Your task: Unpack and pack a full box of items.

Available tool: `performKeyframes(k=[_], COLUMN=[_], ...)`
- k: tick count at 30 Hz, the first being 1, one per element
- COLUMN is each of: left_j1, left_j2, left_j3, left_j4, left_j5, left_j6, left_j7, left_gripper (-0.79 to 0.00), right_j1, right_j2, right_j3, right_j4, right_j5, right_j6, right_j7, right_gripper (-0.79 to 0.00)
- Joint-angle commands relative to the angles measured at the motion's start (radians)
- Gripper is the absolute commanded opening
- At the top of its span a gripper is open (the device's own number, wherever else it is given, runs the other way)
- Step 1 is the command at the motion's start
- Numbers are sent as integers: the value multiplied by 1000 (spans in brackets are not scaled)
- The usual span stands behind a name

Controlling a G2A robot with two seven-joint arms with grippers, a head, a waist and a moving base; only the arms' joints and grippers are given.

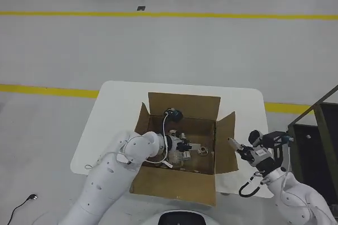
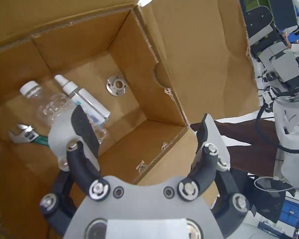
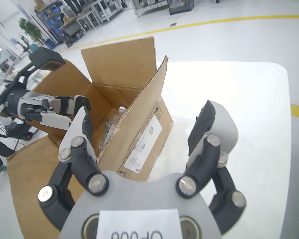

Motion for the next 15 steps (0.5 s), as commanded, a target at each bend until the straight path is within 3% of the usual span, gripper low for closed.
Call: performKeyframes(k=[1, 4, 7, 9, 15], left_j1=[-1, -10, -16, -16, -16], left_j2=[2, 2, 1, 1, 1], left_j3=[0, 11, 17, 17, 17], left_j4=[2, 8, 16, 16, 16], left_j5=[14, 36, 37, 37, 37], left_j6=[13, 39, 45, 45, 45], left_j7=[-8, -19, -27, -27, -27], left_gripper=[0, 0, 0, 0, 0], right_j1=[10, 13, 8, 3, -10], right_j2=[-1, -2, -1, -2, -2], right_j3=[-13, -21, -17, -15, -8], right_j4=[10, 28, 47, 58, 71], right_j5=[-19, -18, -21, -8, 31], right_j6=[32, 45, 39, 36, 12], right_j7=[14, 22, 22, 19, 1], right_gripper=[-345, -579, -727, -779, -785])
